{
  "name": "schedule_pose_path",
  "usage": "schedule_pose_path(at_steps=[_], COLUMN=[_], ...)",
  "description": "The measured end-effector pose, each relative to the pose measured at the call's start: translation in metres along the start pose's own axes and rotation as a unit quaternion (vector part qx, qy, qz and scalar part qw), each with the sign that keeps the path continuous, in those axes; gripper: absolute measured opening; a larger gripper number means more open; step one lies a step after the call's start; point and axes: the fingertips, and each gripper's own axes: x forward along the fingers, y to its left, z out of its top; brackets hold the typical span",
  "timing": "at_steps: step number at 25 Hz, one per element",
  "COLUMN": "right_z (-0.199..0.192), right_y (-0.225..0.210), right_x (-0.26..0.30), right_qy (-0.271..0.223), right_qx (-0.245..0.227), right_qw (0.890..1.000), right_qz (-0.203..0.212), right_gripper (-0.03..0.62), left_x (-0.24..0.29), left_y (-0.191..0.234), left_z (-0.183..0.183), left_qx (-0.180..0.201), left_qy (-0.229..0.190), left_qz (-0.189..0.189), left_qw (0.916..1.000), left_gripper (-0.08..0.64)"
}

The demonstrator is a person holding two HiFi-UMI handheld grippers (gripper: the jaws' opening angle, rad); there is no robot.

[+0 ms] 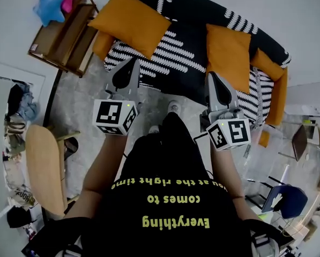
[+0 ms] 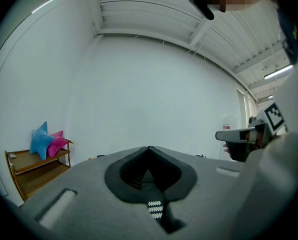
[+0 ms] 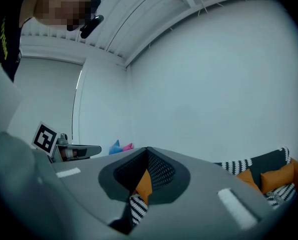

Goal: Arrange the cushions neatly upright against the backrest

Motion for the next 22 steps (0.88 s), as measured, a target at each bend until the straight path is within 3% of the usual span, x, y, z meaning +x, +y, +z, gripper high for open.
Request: schedule_pose_path(at_steps=[12,22], right_z=[0.023,0.025], right_y=[-0.093,-0.117], right_x=[0.109,0.187], right_qy=[0.007,0.009], right_qx=[0.007,0.022], right_qw=[0.998,0.994], right_qz=[0.069,0.103], right_gripper=[0.011,0.011], left_x=[0.116,0.174], left_y=[0.025,0.066], left_z=[0.021,0.03], left_qx=[0.004,0.008], left_qy=[-0.005,0.0], left_qz=[0.057,0.087], left_qw=[0.9984,0.9962], left_gripper=[-0.002,-0.002])
